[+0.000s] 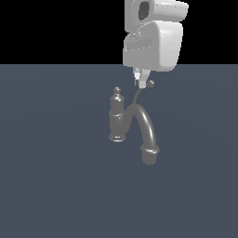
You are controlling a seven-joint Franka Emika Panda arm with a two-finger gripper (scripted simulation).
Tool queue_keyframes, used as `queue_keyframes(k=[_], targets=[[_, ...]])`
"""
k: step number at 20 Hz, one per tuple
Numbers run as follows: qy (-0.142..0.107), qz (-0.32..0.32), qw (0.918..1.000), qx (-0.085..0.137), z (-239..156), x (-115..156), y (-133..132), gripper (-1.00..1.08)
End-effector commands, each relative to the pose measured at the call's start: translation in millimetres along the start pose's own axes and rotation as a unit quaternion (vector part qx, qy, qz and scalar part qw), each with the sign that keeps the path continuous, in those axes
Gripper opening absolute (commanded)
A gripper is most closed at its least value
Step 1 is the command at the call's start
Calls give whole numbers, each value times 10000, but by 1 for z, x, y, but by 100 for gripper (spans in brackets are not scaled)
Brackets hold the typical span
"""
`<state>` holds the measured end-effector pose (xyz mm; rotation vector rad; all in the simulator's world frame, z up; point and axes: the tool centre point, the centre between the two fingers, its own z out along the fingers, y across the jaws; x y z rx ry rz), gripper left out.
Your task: Turn on the faucet by rotating a designated handle.
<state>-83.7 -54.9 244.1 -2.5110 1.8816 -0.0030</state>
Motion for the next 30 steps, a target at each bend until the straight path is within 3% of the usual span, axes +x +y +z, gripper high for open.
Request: queue_keyframes(k=[1,30], targets=[[-1,29,10000,-1,0,7,-3,-100],[4,139,9999,-17,2,73,-54,-100]])
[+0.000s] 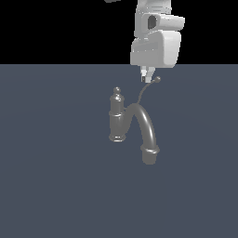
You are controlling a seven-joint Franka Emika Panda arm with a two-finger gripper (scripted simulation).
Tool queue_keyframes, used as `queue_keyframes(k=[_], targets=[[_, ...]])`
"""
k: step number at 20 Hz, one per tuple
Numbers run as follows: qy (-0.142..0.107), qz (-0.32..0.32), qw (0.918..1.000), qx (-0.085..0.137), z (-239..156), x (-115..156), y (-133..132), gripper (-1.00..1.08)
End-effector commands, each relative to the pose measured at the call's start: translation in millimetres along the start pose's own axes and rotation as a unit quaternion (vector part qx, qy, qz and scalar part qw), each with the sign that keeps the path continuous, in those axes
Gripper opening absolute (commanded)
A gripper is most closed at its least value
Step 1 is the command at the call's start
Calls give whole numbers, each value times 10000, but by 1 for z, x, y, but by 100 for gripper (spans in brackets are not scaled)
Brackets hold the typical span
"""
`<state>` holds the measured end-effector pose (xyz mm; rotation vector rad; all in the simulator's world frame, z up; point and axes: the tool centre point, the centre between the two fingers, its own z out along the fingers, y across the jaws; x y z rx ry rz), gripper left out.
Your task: Turn on the faucet by rotating a designated handle.
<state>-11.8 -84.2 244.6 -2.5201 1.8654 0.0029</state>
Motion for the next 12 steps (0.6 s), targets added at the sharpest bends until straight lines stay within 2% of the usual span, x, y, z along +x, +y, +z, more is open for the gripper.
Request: queue_keyframes(k=[1,5,6,12], targets=[[26,201,9998,-16,2,27,5,-100],[26,213,9998,-18,2,34,1,-100],[-32,-24,10000,5,0,5,-10,-100],[-22,20,10000,1,1,10,-27,-100]])
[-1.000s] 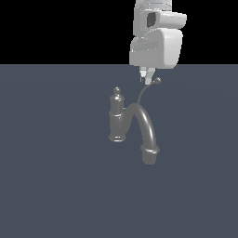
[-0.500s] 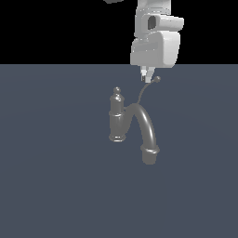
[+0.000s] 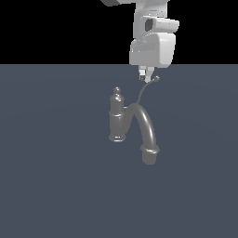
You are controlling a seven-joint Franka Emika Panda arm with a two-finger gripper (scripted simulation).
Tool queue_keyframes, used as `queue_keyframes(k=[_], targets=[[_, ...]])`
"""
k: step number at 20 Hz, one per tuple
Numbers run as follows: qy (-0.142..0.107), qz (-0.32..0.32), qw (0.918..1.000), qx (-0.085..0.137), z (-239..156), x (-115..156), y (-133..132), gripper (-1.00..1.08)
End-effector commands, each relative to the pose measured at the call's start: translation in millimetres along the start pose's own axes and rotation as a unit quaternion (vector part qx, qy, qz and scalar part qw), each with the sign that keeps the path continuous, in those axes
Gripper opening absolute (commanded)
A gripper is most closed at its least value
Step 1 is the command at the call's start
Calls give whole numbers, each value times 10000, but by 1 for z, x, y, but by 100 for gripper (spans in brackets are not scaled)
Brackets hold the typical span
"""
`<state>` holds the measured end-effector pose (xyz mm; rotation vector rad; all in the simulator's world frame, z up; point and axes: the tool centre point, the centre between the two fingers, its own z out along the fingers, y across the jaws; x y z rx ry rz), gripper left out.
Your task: Turn on the faucet by rotating a designated handle.
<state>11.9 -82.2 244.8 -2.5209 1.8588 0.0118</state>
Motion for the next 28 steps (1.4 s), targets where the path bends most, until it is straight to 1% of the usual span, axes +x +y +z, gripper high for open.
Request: queue_keyframes(k=[1,28], targets=[[13,46,10000,4,1,6,-6,-100],[57,233,9997,-14,3,28,-75,-100]])
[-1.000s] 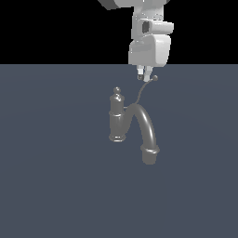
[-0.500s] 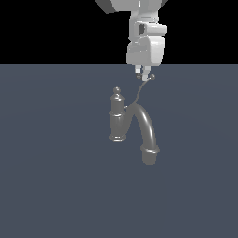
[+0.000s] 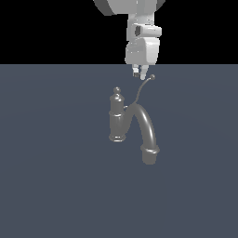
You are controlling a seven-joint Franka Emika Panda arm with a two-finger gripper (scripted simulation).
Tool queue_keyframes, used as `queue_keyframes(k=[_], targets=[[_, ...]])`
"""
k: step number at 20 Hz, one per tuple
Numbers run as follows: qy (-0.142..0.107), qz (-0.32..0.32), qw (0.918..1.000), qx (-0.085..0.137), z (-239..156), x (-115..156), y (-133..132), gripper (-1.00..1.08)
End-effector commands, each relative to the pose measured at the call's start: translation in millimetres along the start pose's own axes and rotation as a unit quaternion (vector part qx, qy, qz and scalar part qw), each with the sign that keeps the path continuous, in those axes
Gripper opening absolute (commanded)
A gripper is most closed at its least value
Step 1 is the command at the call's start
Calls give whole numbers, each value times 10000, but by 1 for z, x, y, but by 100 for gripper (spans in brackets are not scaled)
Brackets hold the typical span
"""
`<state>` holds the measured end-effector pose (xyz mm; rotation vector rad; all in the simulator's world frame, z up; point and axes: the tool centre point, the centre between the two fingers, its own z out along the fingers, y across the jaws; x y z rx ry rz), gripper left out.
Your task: Turn on the faucet by rotating a designated handle.
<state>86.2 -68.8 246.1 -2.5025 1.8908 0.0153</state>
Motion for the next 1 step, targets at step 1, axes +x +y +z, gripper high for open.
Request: queue_keyframes(k=[1], targets=[[53,116,9999,10,4,19,0,-100]])
